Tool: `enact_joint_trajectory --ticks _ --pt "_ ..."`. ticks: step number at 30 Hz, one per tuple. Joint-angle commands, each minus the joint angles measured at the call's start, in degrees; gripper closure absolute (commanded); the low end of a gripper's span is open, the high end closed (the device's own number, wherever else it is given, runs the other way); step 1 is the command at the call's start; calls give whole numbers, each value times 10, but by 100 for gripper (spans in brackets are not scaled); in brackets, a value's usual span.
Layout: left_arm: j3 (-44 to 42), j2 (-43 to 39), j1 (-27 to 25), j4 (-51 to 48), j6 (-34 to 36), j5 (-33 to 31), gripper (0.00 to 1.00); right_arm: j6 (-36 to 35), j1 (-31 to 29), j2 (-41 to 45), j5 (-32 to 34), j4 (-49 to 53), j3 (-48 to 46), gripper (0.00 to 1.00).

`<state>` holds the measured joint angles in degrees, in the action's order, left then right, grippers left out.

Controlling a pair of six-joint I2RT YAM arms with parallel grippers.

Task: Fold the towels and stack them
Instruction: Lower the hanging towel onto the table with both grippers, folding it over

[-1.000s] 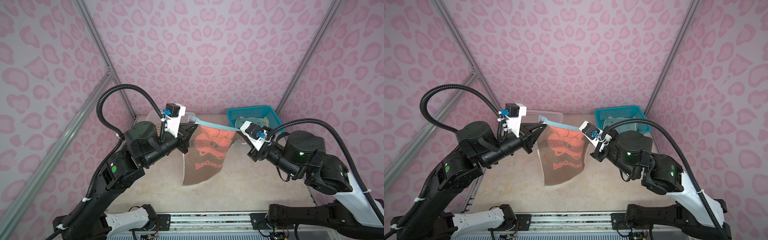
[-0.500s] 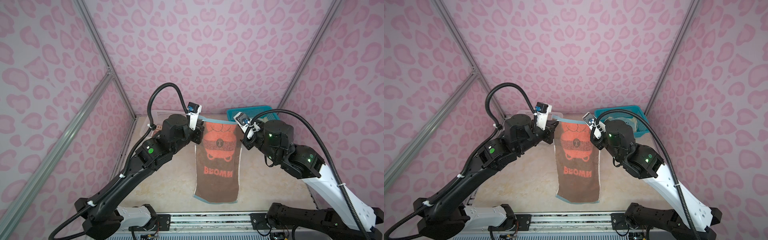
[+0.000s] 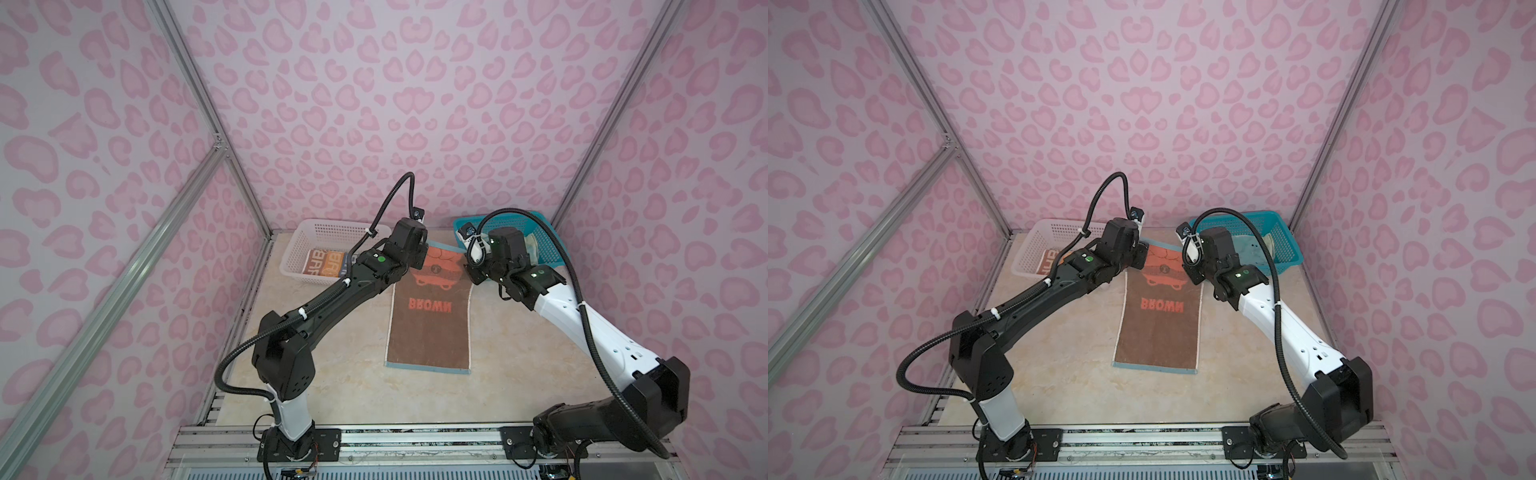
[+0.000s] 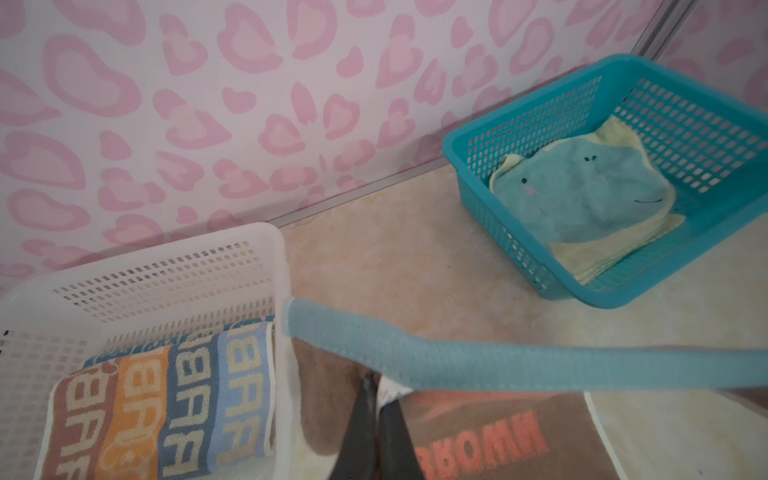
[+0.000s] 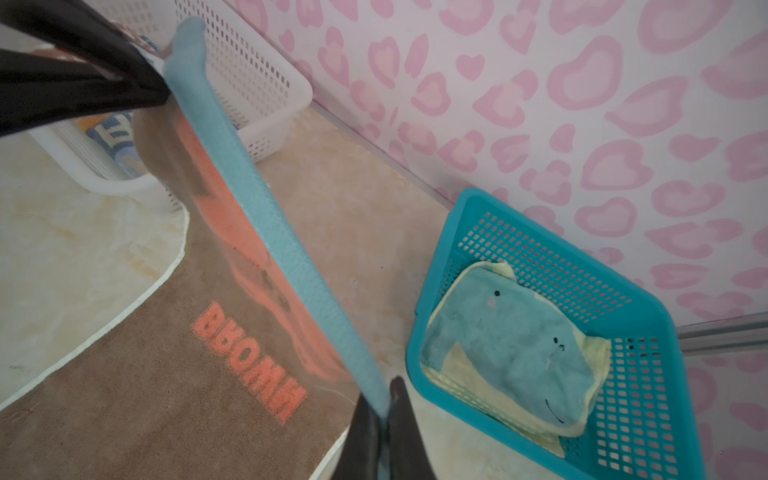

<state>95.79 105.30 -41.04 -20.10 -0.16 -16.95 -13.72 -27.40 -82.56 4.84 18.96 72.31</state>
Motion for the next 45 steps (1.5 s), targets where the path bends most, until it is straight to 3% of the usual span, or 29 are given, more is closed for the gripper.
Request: enact_joint_trajectory --ticks 1,8,22,32,45 --pt "7 32 9 21 4 -101 97 18 7 -26 30 -24 -17 100" --pt "-15 50 9 29 2 -95 97 28 8 -43 -4 -7 -38 100" --pt "-189 -79 -14 40 -35 -46 97 -29 -21 42 -73 96 -114 100" --pt "-285 -128 -64 26 -98 -90 97 -35 -100 66 -2 153 -168 100" --pt "-336 -203 -87 0 -140 -76 97 -25 -144 110 61 183 -167 100"
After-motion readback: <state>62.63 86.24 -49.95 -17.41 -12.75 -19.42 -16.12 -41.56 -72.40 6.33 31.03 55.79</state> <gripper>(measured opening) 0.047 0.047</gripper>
